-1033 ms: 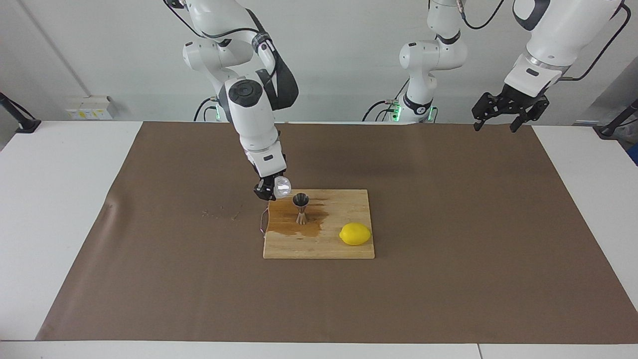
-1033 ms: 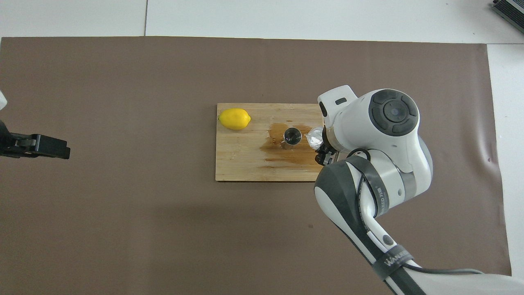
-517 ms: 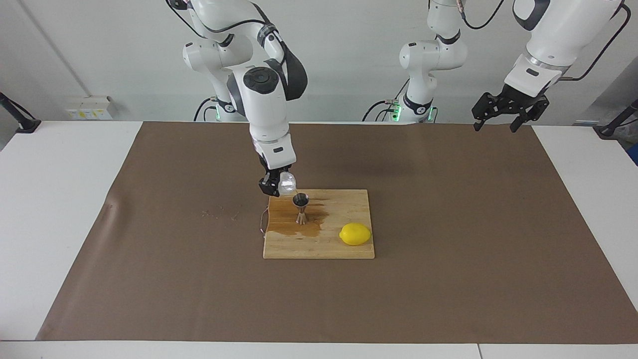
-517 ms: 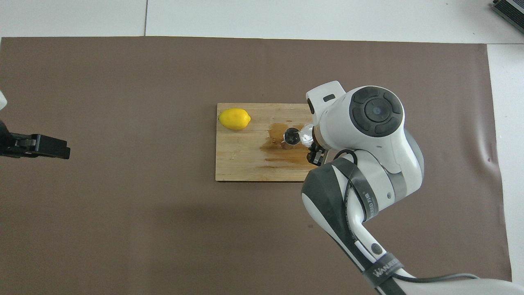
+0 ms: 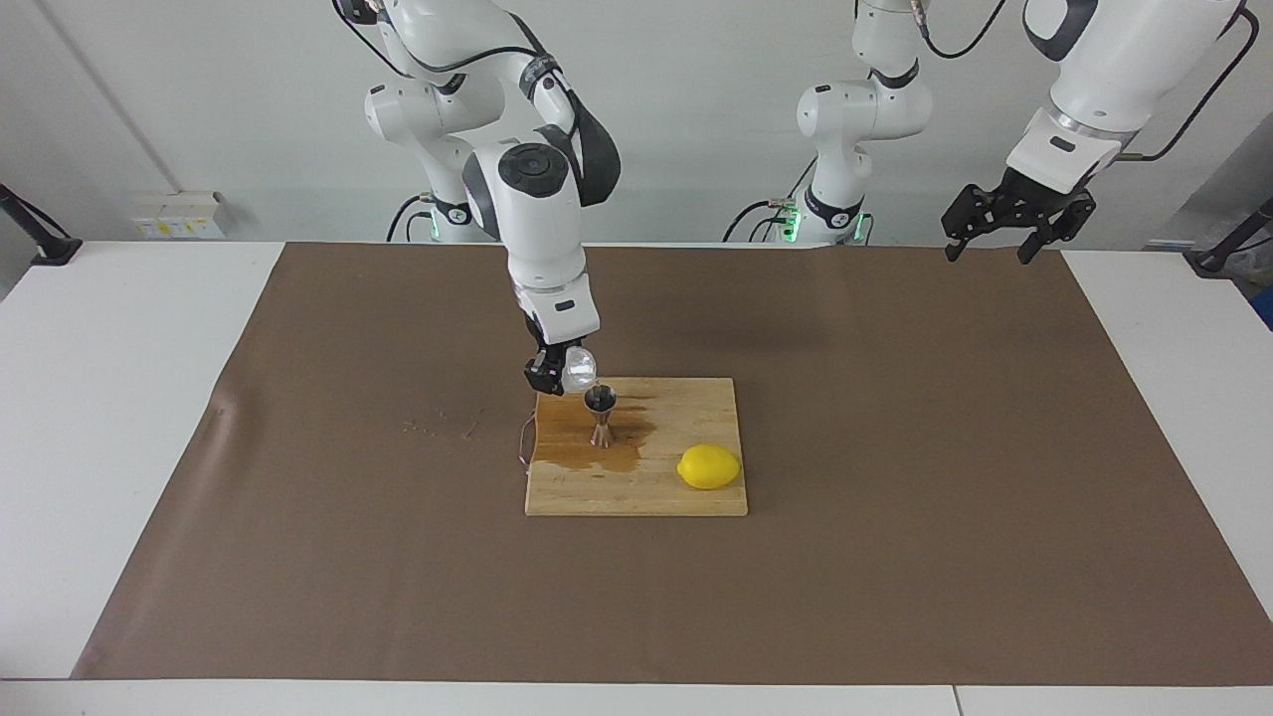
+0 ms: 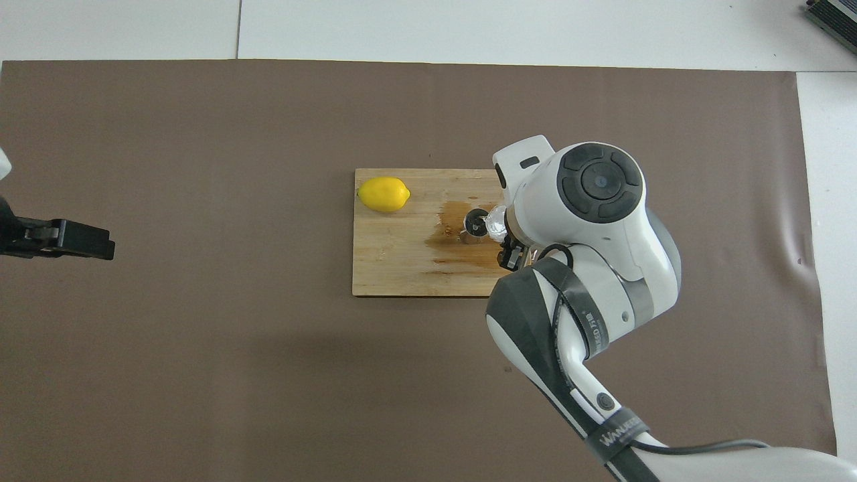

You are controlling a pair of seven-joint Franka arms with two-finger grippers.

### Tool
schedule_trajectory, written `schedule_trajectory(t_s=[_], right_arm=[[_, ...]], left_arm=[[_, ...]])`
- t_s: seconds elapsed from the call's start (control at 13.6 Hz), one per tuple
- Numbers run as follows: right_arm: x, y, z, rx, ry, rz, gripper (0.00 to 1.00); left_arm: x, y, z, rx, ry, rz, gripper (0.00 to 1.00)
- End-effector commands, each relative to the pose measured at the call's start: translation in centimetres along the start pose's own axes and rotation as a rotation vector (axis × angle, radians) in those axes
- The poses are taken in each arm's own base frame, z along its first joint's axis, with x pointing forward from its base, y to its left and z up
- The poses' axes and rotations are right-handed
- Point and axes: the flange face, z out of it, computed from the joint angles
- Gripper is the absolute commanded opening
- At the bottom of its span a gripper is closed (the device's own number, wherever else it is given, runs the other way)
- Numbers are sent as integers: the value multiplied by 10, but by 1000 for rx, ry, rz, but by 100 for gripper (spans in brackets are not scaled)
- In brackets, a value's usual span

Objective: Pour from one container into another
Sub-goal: 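Tilt the white cup over the metal cup with the right gripper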

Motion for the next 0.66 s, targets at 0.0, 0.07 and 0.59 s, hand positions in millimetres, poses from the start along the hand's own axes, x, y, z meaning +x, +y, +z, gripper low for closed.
schedule_trajectory(t_s=[0.0, 0.07, 0.59], right_arm=[[2, 2, -2, -13, -17, -2, 30], [1, 3, -2, -15, -17, -4, 30], [5, -1, 7, -24, -46, -46, 30]], left_arm=[[-9, -1, -1, 6, -3, -13, 100], [-9, -1, -1, 6, -5, -13, 100], [-9, -1, -1, 6, -3, -13, 100]])
